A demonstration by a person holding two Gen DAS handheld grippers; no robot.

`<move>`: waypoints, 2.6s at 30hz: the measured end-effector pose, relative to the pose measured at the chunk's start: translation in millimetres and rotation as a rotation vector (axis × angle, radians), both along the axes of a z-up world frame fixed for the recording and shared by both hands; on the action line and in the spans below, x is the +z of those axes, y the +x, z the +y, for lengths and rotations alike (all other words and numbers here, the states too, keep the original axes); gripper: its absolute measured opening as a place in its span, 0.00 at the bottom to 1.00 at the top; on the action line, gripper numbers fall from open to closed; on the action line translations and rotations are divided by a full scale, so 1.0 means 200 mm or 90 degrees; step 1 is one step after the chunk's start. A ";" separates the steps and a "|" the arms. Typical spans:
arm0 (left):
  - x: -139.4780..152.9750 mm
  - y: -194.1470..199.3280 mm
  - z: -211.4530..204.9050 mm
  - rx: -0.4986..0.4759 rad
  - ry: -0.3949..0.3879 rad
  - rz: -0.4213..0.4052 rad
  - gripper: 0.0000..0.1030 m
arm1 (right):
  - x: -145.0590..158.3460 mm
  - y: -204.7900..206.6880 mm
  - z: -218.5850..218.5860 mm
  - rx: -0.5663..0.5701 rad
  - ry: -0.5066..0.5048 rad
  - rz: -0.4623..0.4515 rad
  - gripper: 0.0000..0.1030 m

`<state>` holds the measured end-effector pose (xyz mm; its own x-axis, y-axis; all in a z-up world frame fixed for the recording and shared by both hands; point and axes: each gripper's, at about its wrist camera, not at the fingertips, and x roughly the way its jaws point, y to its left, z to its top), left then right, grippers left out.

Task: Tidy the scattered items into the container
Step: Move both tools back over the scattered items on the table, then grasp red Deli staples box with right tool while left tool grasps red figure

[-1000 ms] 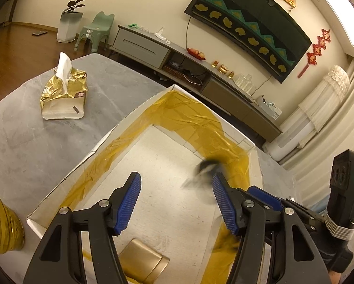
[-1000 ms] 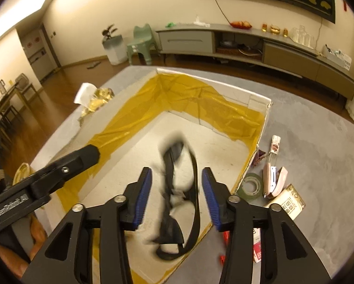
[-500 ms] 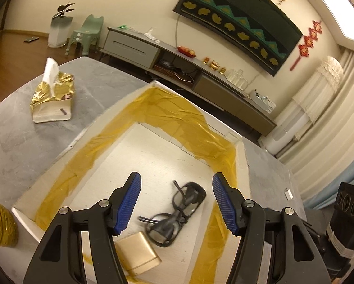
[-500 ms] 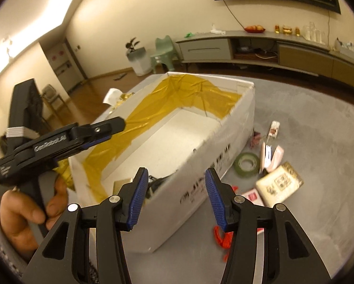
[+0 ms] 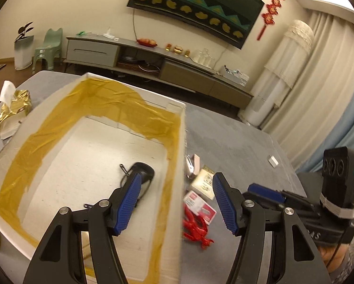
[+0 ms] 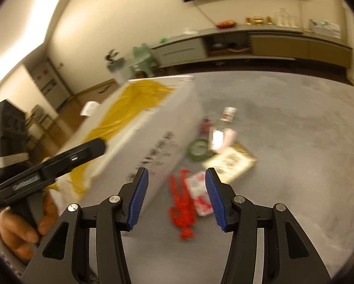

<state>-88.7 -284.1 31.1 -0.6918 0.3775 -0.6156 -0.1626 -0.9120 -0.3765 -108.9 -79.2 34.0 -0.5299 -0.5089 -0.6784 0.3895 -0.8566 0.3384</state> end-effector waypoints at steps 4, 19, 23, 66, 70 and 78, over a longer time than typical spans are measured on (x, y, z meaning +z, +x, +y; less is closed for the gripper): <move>-0.01 0.04 0.11 -0.036 -0.005 0.004 0.61 | -0.07 -0.01 0.07 -0.023 0.021 -0.020 0.52; 0.01 0.22 0.44 -0.168 -0.112 0.076 0.61 | -0.31 -0.09 -0.04 0.011 0.129 -0.050 0.52; -0.08 0.14 0.43 -0.156 -0.151 0.071 0.61 | -0.38 -0.13 -0.04 0.001 0.127 -0.072 0.52; -0.40 0.03 0.47 -0.144 -0.111 -0.084 0.61 | -0.43 -0.14 0.11 -0.057 0.170 -0.104 0.42; -0.53 -0.03 0.49 -0.136 -0.109 -0.126 0.61 | -0.43 -0.09 0.13 -0.058 0.169 -0.112 0.42; -0.49 -0.04 0.45 -0.082 -0.095 -0.090 0.63 | -0.45 -0.02 0.25 -0.069 0.152 -0.120 0.41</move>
